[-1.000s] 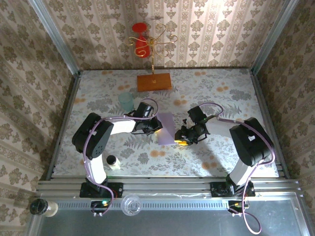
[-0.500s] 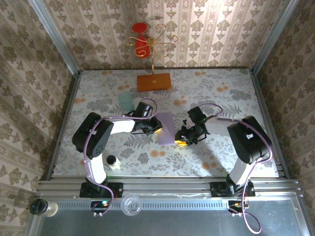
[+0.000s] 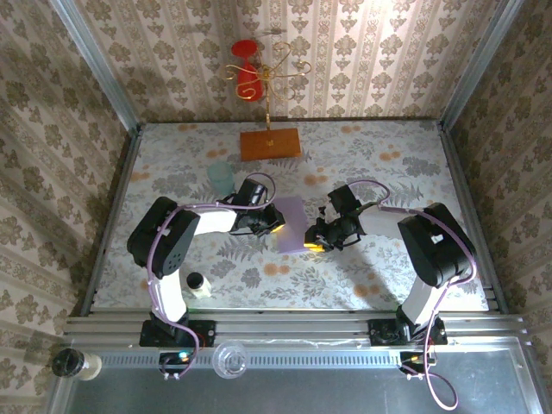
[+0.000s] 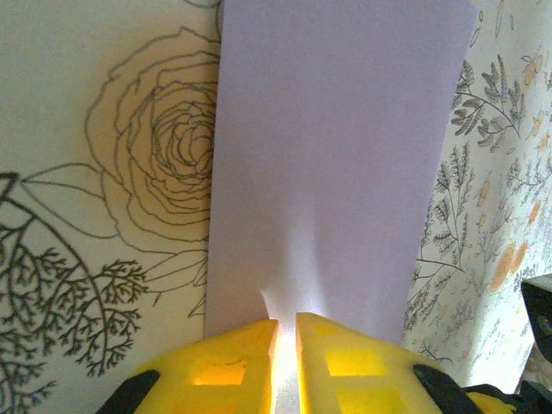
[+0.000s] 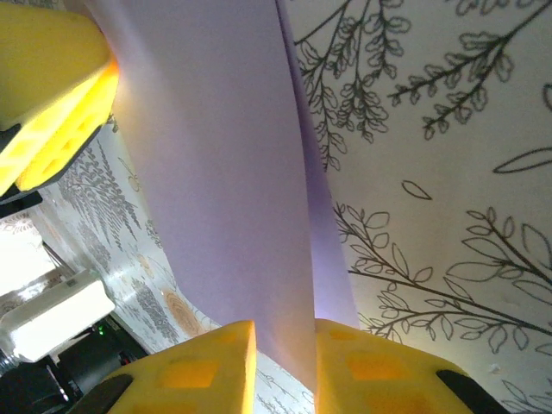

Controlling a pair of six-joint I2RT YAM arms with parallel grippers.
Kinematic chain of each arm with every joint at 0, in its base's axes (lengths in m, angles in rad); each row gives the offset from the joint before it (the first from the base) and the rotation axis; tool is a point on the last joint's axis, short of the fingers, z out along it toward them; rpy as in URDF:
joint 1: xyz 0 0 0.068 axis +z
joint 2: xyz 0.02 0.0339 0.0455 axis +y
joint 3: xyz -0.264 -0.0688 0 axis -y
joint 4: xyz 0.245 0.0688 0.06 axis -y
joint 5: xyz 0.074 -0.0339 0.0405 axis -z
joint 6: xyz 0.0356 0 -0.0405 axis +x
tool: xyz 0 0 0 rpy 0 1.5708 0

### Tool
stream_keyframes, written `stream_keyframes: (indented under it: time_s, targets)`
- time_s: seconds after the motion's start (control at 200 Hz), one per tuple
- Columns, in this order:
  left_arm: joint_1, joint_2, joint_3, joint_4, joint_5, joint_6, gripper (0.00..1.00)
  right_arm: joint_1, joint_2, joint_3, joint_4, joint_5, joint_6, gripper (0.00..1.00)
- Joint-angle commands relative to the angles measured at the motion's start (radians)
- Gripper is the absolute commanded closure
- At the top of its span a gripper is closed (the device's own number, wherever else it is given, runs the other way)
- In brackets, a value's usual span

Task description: Fold a paper plane with a square sheet of paper (pick it up from the middle)

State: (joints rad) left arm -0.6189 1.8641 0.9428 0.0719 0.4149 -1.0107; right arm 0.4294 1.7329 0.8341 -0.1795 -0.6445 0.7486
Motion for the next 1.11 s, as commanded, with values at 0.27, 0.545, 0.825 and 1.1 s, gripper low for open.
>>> stream_keyframes:
  time_s: [0.27,0.545,0.825,1.1]
  targets:
    - [0.005,0.040,-0.025,-0.046,-0.019,0.003,0.84,-0.001,0.011,0.008,0.043,-0.022,0.048,0.78]
    - [0.004,-0.070,-0.003,0.017,-0.023,0.082,0.82,-0.009,-0.011,-0.002,0.011,0.004,0.040,0.89]
    - [0.039,-0.079,-0.009,0.029,-0.063,0.104,0.81,-0.008,-0.075,-0.045,0.011,0.007,0.066,0.92]
    - [0.033,0.010,0.038,0.035,-0.023,0.107,0.85,0.000,-0.106,-0.054,0.013,0.001,0.089,0.92]
